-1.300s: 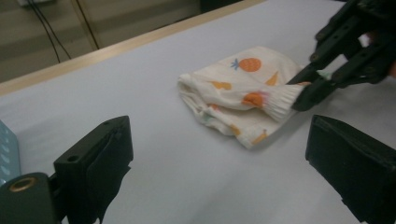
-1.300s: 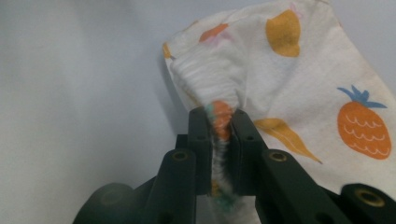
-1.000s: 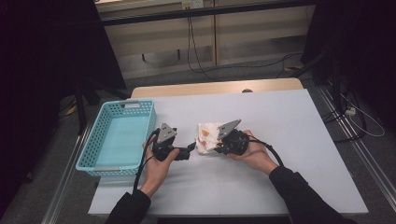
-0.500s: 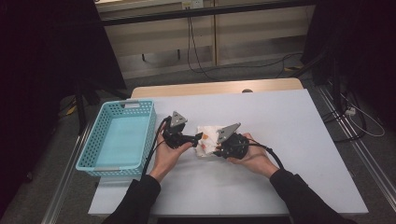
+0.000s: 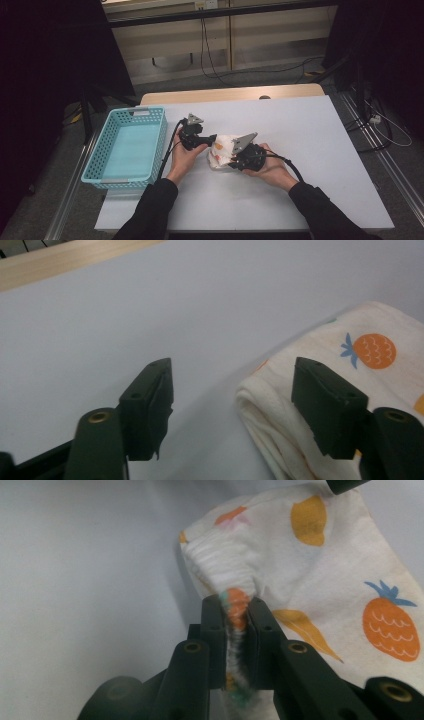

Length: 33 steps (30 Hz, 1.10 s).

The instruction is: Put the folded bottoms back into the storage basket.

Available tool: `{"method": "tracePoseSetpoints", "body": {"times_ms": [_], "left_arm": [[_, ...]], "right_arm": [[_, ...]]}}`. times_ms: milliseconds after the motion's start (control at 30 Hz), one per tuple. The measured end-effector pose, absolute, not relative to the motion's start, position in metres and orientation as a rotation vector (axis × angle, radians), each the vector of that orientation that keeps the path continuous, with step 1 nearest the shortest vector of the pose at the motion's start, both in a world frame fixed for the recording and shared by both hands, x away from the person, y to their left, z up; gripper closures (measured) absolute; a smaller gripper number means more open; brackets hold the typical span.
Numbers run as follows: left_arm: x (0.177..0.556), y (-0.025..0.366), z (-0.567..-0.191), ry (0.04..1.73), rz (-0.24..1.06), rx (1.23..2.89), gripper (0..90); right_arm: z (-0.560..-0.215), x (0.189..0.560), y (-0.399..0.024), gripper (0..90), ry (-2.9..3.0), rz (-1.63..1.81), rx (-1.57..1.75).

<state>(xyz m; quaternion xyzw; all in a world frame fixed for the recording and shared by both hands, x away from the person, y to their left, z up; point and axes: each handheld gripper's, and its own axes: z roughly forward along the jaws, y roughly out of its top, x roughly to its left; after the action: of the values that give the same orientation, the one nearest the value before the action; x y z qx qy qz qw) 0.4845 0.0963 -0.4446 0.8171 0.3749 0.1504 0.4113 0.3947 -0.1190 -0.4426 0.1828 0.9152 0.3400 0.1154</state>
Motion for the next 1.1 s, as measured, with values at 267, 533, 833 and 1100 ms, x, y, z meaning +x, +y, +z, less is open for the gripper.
{"method": "tracePoseSetpoints", "body": {"times_ms": [267,533,833,1100], "left_arm": [[0.49,0.092,-0.454,0.971,0.345,2.083,44.2],[0.489,0.083,-0.462,0.998,0.292,2.089,51.1],[0.484,0.077,-0.462,0.987,0.308,2.1,61.4],[0.483,0.079,-0.462,0.975,0.234,2.075,79.5]], "right_arm": [[-0.443,0.395,-0.119,80.7,2.683,0.992,0.536],[-0.445,0.396,-0.118,80.7,2.685,0.988,0.531],[-0.446,0.396,-0.118,80.6,2.689,0.996,0.536],[-0.446,0.396,-0.118,80.6,2.682,1.003,0.544]]}}
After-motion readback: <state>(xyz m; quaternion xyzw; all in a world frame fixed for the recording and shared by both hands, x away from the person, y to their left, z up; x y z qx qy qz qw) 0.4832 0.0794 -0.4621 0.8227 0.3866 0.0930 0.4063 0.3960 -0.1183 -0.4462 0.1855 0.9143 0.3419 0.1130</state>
